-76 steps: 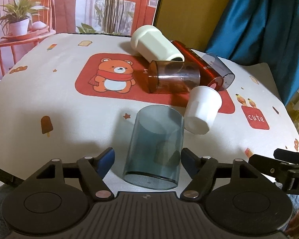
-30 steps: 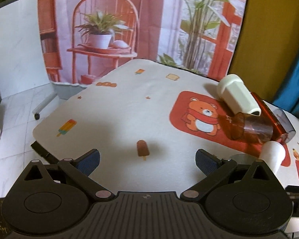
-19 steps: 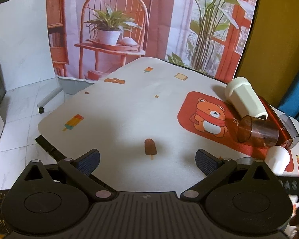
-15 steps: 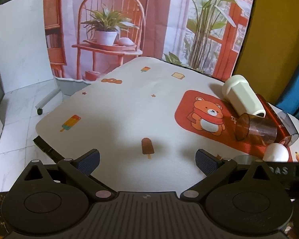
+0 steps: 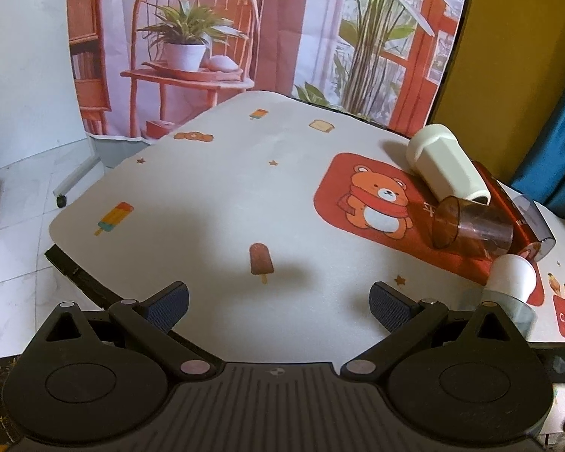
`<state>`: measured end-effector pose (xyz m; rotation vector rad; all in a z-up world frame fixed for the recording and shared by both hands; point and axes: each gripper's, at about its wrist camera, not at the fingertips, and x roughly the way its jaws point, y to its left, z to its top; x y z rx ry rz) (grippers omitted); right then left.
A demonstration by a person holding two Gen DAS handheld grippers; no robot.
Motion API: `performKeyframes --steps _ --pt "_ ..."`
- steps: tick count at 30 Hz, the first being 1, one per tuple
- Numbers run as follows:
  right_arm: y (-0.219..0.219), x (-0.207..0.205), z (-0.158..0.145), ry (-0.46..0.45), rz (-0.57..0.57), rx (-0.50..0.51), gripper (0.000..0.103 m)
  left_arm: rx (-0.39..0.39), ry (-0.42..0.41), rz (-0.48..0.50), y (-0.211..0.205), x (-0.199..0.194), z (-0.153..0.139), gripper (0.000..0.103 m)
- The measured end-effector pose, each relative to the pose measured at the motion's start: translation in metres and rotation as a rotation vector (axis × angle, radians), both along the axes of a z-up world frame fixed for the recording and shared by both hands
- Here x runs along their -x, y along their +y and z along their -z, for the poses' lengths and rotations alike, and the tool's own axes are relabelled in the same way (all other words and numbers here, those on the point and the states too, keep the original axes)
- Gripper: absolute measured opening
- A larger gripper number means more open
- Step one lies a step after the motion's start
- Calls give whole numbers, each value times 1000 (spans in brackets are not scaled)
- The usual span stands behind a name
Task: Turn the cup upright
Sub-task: 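Carry the upright grey cup with the right gripper and lower it toward the table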
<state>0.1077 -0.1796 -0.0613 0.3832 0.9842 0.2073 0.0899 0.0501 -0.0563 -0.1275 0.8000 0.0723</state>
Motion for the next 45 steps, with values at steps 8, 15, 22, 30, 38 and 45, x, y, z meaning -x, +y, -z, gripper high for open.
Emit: performKeyframes --steps 8,15,22,30,38,45 --pt "-17 57 -16 -86 -28 235 66 45 10 54 -7 1 3 103" --pt "-45 77 -11 -165 128 388 65 49 26 124 -23 3 7 103" --pt "-56 68 5 -231 213 541 64 23 16 150 -30 5 7 103" --pt "-66 61 12 -264 278 518 64 3 26 173 -36 5 9 103" --pt "-63 58 15 -268 282 504 64 -16 30 194 -41 5 11 103" --pt "-63 60 15 -270 290 493 64 -22 31 193 -42 5 12 103"
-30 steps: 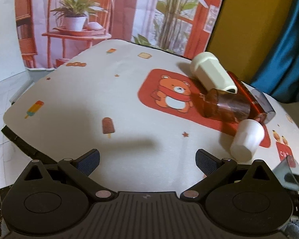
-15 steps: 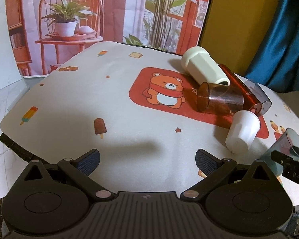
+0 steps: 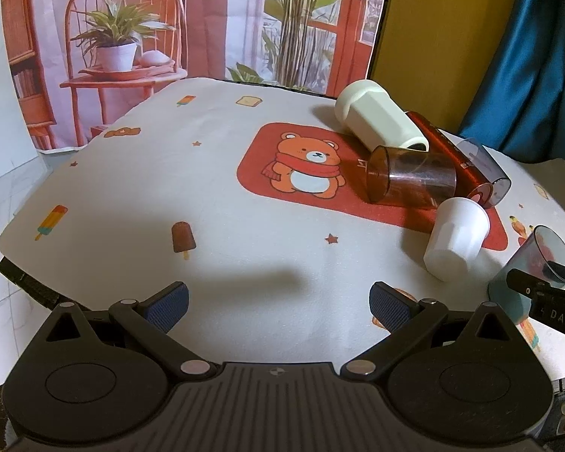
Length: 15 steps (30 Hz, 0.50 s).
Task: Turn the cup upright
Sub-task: 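Carry the upright grey cup with the right gripper and lower it toward the table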
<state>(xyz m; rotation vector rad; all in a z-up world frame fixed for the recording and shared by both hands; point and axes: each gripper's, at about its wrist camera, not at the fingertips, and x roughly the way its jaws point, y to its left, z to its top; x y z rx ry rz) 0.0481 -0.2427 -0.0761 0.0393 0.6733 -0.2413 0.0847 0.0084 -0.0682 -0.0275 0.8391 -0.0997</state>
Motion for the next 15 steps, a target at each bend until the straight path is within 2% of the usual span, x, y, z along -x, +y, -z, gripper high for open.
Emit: performKeyframes --steps 15 --pt "-1 1 1 -3 6 -9 63 -1 0 2 -1 0 0 103"
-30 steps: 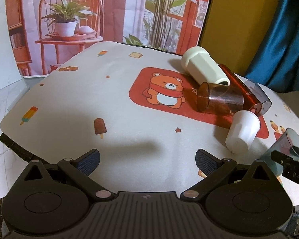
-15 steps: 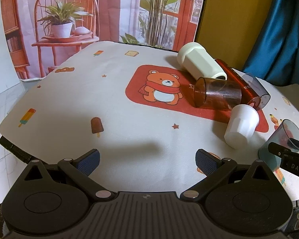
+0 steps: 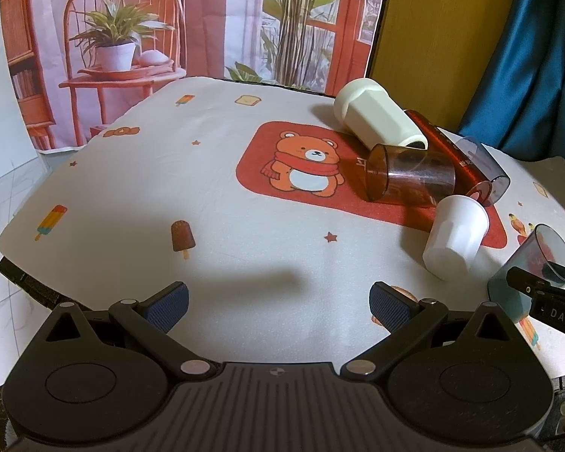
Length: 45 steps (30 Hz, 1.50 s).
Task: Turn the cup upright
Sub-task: 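Carry the upright grey cup with the right gripper and lower it toward the table, then set the grey cup upright on the table and open the right gripper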
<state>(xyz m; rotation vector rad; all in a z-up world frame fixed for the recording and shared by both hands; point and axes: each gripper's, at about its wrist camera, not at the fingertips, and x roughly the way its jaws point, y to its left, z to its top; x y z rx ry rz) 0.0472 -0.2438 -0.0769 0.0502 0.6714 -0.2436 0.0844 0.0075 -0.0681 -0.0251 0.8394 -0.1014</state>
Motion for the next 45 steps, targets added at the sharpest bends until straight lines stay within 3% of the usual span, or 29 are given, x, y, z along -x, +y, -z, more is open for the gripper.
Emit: performKeyframes --steps 11,16,18,19,38,45 --pt "-1 3 5 40 7 -17 65 1 0 0 -1 0 1 103" --pt "-2 6 1 61 33 -43 86 -3 -6 11 -4 3 1 103" --pt "-3 8 -1 79 46 -56 100 -6 -9 17 -5 5 -1 103" --pt "-3 10 -3 84 49 -57 101 -7 -12 21 -5 6 -2 103" --pt "2 55 -61 135 84 -160 103 -73 -74 124 -22 30 -54 103" --pt "16 77 -77 114 97 -126 103 -82 -83 115 -20 46 -72 103"
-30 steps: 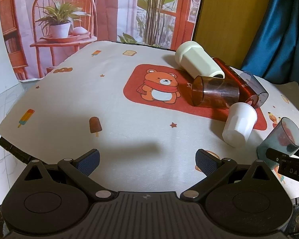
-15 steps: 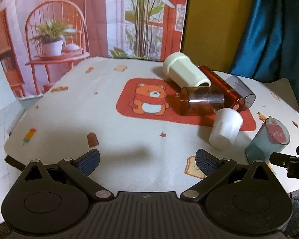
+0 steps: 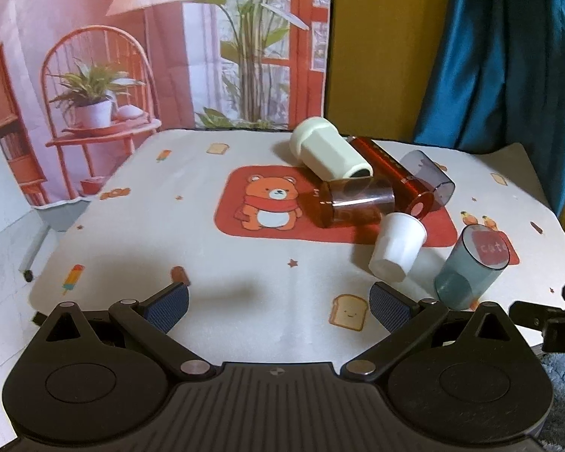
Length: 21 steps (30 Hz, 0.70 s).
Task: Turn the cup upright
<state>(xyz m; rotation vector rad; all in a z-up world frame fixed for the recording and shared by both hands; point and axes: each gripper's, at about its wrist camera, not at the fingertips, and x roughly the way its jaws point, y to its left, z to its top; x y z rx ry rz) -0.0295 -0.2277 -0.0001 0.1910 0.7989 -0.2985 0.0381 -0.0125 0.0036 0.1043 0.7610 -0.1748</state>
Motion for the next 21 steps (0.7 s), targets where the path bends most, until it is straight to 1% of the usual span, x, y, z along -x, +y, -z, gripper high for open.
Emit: performKeyframes --steps 9,13,15,18,21 --pt "17 21 -20 -59 -2 62 103 -21 -65 -18 1 24 -16 103" --pt "18 28 -22 -68 2 60 103 -33 -104 -19 -2 33 -21 103" --pt "20 31 -21 -71 4 57 103 -56 -124 -8 -8 38 -20 103" --pt "21 34 -18 -74 6 61 103 -72 -125 1 -11 42 -17 103" --pt "21 34 -16 -74 5 52 103 -62 -117 -9 -8 42 -16 103"
